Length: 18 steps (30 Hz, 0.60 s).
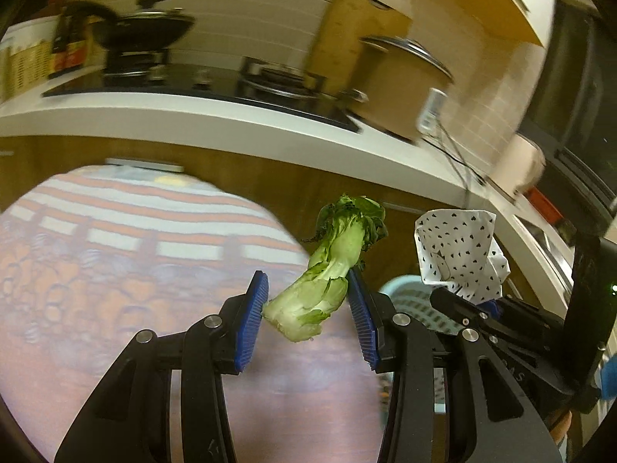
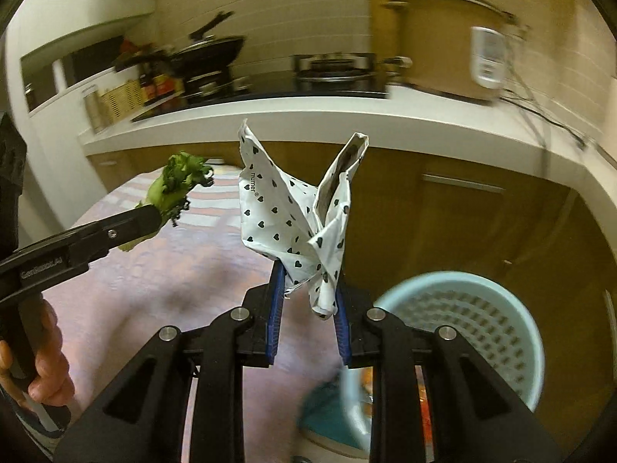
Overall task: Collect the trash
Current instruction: 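Carry the stalk and paper over the basket and release both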
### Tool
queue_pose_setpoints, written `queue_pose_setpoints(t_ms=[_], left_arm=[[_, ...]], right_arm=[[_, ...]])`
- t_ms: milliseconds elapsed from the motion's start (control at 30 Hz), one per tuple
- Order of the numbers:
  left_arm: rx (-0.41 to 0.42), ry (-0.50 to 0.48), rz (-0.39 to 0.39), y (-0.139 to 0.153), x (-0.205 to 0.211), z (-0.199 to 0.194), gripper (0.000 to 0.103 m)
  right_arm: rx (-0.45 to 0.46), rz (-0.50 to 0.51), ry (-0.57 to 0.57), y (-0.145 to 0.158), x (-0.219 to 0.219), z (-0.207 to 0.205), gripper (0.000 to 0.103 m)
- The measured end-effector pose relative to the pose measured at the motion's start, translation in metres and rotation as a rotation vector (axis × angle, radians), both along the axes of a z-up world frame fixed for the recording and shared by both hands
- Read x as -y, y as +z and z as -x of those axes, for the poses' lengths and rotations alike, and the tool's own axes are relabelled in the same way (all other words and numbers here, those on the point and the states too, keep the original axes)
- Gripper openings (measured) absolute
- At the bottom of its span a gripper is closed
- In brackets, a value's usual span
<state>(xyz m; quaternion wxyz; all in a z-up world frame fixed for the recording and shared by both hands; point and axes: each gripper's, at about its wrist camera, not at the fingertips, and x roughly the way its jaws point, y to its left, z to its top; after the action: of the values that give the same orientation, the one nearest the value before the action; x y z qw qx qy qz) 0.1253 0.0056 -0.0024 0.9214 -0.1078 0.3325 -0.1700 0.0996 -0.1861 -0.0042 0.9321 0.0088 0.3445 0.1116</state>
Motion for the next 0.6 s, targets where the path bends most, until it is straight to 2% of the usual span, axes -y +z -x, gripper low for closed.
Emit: queue_pose_setpoints(t_ms=[167,267,600], left_arm=[[0.001,-0.074,-0.002,0.0,0.051,0.004,0.041],[-0.008,-0.116,-0.014,-0.005,0.083,0.006,0.041],[-0.083,-0.202,-0.067,-0.036,0.153,0.0,0.041]], right_arm=[[-0.021,-0.005,-0.097,-0.008,0.058,0.014,0.021],[-0.067,-0.006,-0.153,-0.018,0.09,0.017,0.021],[-0.207,-0.03,-0.233,-0.055,0.139,0.022,0.026]])
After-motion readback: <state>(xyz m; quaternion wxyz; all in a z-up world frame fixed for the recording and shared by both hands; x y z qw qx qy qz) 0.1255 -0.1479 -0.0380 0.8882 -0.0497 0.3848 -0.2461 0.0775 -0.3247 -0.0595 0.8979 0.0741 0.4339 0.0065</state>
